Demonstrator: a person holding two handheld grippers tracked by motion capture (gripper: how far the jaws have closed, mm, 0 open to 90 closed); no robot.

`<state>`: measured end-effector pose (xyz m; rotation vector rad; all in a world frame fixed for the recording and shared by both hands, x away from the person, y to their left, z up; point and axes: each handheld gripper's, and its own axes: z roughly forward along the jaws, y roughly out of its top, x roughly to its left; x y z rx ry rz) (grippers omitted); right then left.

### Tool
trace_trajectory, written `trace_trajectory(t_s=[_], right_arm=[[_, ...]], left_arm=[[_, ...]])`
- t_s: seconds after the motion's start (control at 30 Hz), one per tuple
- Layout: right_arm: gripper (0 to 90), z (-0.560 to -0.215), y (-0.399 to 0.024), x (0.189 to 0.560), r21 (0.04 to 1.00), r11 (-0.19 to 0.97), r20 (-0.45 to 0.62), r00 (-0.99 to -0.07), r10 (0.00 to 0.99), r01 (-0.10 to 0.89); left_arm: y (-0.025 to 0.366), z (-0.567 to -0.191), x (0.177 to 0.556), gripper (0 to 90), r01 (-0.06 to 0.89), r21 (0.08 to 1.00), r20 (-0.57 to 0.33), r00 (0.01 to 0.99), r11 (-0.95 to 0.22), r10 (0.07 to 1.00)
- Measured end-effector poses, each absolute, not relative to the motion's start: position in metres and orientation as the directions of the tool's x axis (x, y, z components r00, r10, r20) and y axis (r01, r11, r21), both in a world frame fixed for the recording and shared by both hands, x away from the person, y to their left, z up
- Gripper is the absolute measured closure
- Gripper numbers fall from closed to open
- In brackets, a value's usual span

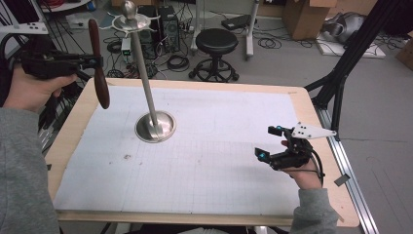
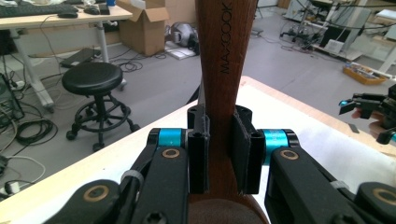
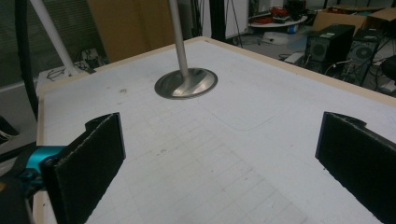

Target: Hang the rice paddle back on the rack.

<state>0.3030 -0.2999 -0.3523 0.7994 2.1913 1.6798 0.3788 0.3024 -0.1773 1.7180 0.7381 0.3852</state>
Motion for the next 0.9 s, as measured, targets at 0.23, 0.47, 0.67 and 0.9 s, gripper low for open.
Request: trace_trajectory(t_s=[0.23,0.47,0.67,0.9], right_arm=[[0.1,-0.352,-0.302,0.303,0.951,0.170,0.118,-0.811,0.574,0.259],[0.1,-0.351,-0.303,0.302,0.951,0.171,0.116,-0.812,0.573,0.257],[0.1,-0.351,-0.303,0.302,0.951,0.171,0.117,-0.809,0.576,0.259],[0.1,-0.351,-0.305,0.302,0.951,0.168,0.118,-0.808,0.577,0.259]], left_arm=[[0.298,-0.179,0.381,77.6,0.271,0.954,-0.129,0.753,-0.125,0.645],[0.295,-0.180,0.383,77.6,0.273,0.954,-0.131,0.749,-0.122,0.650],[0.295,-0.181,0.385,77.6,0.278,0.953,-0.142,0.752,-0.116,0.643],[0.290,-0.183,0.387,77.6,0.282,0.952,-0.143,0.755,-0.120,0.640]])
